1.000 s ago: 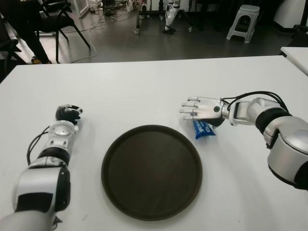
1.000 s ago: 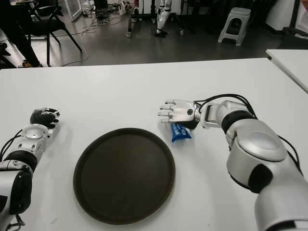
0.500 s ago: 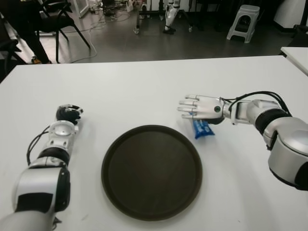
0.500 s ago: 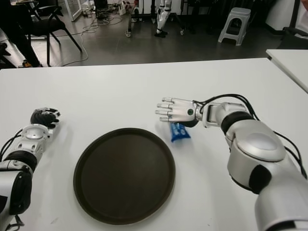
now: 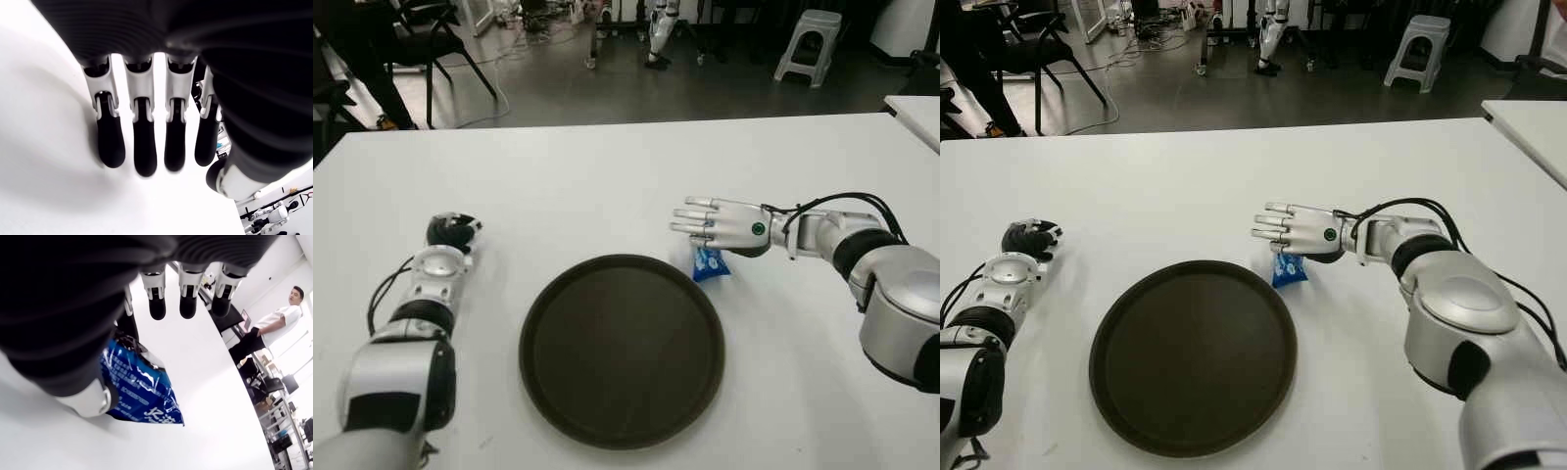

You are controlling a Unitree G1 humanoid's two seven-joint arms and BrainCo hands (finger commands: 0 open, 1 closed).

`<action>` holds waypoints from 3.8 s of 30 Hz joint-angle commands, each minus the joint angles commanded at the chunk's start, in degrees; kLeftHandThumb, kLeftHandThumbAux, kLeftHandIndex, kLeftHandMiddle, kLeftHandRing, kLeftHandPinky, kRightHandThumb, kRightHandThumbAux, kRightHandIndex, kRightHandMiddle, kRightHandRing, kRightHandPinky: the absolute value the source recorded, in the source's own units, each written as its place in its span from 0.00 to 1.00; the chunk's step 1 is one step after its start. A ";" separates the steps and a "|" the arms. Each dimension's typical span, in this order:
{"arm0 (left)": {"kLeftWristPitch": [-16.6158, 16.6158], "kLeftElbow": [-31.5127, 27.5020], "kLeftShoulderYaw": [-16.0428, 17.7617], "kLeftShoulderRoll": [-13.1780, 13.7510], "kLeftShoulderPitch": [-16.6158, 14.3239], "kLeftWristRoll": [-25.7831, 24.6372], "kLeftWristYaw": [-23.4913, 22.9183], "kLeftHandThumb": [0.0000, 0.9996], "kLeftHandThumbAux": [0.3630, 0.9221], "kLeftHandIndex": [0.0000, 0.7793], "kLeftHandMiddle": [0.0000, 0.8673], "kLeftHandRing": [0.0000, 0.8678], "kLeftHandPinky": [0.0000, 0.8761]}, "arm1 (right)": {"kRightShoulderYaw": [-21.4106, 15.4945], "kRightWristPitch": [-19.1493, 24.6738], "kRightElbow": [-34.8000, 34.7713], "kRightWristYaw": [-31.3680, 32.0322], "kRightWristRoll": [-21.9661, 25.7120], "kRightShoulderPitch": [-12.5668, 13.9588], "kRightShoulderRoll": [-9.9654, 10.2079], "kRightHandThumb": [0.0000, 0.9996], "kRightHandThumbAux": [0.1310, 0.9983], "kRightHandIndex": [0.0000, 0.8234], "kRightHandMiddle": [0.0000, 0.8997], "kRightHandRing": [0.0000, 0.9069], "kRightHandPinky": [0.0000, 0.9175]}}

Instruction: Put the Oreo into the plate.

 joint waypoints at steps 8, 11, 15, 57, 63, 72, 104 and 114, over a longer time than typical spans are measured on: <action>-0.16 -0.04 0.39 -0.07 0.00 -0.47 -0.17 0.69 0.63 0.53 0.31 0.32 0.28 | -0.01 -0.19 -0.08 -0.66 0.37 -0.04 -0.15 0.71 0.67 0.51 0.03 0.01 0.01; -0.02 -0.03 0.62 -0.13 -0.06 -0.69 -0.13 0.69 0.63 0.53 0.34 0.35 0.33 | -0.31 -0.36 -0.12 -1.53 0.75 0.10 -0.21 0.71 0.67 0.51 0.04 0.03 0.02; 0.13 -0.02 0.57 -0.14 -0.12 -0.50 -0.10 0.69 0.64 0.53 0.34 0.36 0.34 | -0.26 -0.18 -0.07 -1.97 0.66 0.10 -0.19 0.71 0.67 0.51 0.04 0.03 0.03; 0.17 -0.01 0.51 -0.21 -0.18 -0.28 0.19 0.69 0.64 0.53 0.28 0.30 0.28 | -3.39 -1.33 -0.29 -2.99 2.89 -1.76 -1.09 0.71 0.68 0.51 0.03 0.03 0.04; 0.28 0.01 0.13 -0.07 -0.23 0.09 0.04 0.69 0.64 0.53 0.33 0.36 0.33 | -6.59 -1.23 -0.09 -2.31 5.64 -1.27 -1.20 0.71 0.68 0.51 0.05 0.05 0.07; 0.45 0.11 -0.18 0.13 -0.18 0.22 0.29 0.69 0.64 0.53 0.34 0.36 0.33 | -9.14 -1.36 0.09 -0.74 7.37 -0.54 -1.64 0.71 0.68 0.51 0.06 0.06 0.05; 0.18 0.01 0.43 0.08 -0.11 -0.37 -0.03 0.69 0.64 0.53 0.27 0.28 0.23 | -18.47 -2.00 -0.22 4.25 15.89 1.16 -1.91 0.71 0.68 0.51 0.09 0.08 0.07; 0.10 -0.02 0.21 0.12 -0.08 -0.19 -0.26 0.69 0.64 0.53 0.30 0.30 0.25 | -19.57 -3.21 -0.37 4.92 16.11 1.14 -1.91 0.71 0.68 0.51 0.09 0.08 0.08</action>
